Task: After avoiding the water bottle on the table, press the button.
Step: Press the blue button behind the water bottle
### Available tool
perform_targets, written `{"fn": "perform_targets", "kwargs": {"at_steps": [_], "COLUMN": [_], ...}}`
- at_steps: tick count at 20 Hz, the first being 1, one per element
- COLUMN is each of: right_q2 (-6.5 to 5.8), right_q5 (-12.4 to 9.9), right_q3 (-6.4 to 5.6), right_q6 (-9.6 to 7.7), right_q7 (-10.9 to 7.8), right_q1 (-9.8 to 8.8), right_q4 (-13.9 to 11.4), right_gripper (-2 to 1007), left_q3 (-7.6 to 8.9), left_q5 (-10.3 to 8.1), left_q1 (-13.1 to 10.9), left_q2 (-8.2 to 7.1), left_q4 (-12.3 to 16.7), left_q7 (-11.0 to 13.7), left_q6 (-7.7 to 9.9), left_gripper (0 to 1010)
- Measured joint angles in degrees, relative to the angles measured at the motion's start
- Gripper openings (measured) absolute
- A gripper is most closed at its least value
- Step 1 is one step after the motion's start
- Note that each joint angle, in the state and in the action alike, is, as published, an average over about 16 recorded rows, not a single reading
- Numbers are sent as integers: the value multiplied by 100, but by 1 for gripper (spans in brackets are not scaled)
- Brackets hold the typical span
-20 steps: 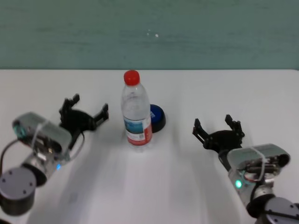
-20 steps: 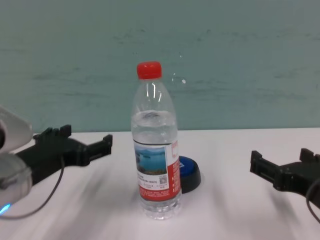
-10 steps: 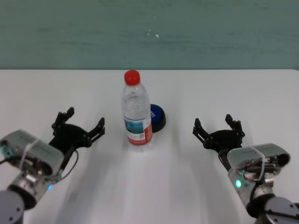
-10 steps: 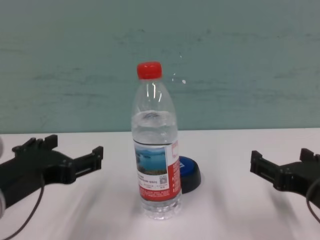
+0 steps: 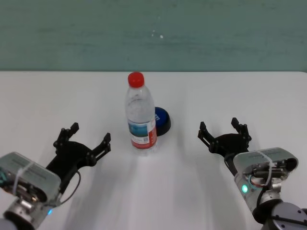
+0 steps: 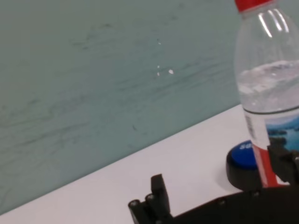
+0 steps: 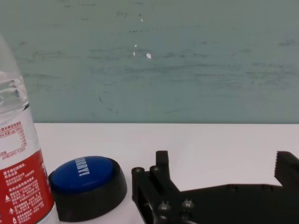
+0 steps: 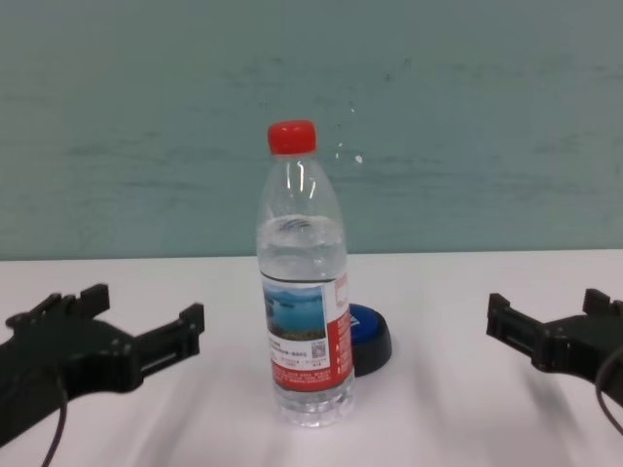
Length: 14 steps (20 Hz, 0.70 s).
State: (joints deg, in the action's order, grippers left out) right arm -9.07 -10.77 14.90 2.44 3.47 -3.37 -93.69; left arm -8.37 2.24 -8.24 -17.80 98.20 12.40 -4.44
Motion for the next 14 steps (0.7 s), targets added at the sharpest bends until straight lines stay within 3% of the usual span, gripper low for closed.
{"fn": "perform_targets", "kwargs": {"at_steps": [7, 14], "right_q2": [0, 0], "right_q5": [0, 0], "right_q3": [0, 0], "right_q6": [0, 0], "right_q7": [0, 0], "right_q1": [0, 0], "right_q4": [0, 0], "right_gripper": [1004, 1004], "left_q3": [26, 107], "left_q5": [-127, -336], "left_q1": [-388, -597], "left_q2": [-24, -10], "left_q4": [198, 309], "left_q7": [64, 115], "left_q6": [-185, -368], "left_gripper": [1000, 1000]}}
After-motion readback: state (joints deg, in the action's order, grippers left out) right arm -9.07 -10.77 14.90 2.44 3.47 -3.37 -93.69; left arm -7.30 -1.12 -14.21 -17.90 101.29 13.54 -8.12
